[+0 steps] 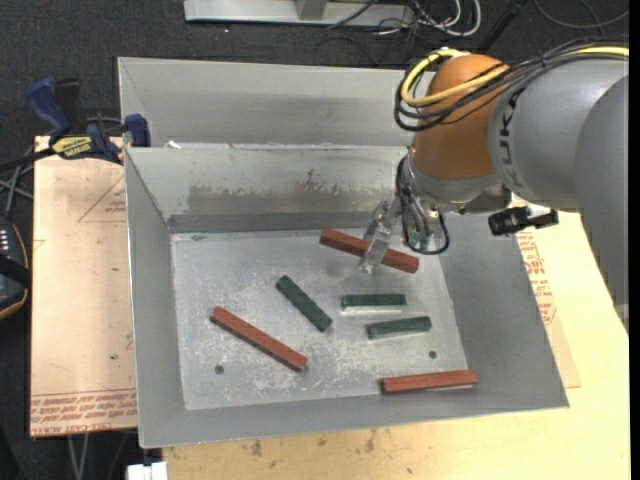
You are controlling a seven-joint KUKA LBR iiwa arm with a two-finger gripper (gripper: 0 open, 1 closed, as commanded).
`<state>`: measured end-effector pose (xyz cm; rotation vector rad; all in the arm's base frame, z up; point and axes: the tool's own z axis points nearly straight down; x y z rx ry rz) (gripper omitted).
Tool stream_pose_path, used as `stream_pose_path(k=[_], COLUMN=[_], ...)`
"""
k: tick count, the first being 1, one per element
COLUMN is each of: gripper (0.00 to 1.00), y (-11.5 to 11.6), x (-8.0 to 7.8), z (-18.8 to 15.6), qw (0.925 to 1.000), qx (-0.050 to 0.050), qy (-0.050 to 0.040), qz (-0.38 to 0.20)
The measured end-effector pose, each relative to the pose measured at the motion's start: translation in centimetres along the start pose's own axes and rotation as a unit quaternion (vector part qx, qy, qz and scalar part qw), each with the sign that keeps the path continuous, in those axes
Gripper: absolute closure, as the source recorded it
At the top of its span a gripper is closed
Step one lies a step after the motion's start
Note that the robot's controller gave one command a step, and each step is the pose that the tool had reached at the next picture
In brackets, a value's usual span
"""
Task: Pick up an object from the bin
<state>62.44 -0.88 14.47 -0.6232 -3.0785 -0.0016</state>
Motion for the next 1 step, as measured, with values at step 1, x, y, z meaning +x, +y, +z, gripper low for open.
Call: stream_pose_path(k=[1], gripper=[1.0], y=[0.06], x=[-0.14], z=[-1.3], qw=[1.0], qx=[-0.001], qy=[-0.0026], qz=[0.0])
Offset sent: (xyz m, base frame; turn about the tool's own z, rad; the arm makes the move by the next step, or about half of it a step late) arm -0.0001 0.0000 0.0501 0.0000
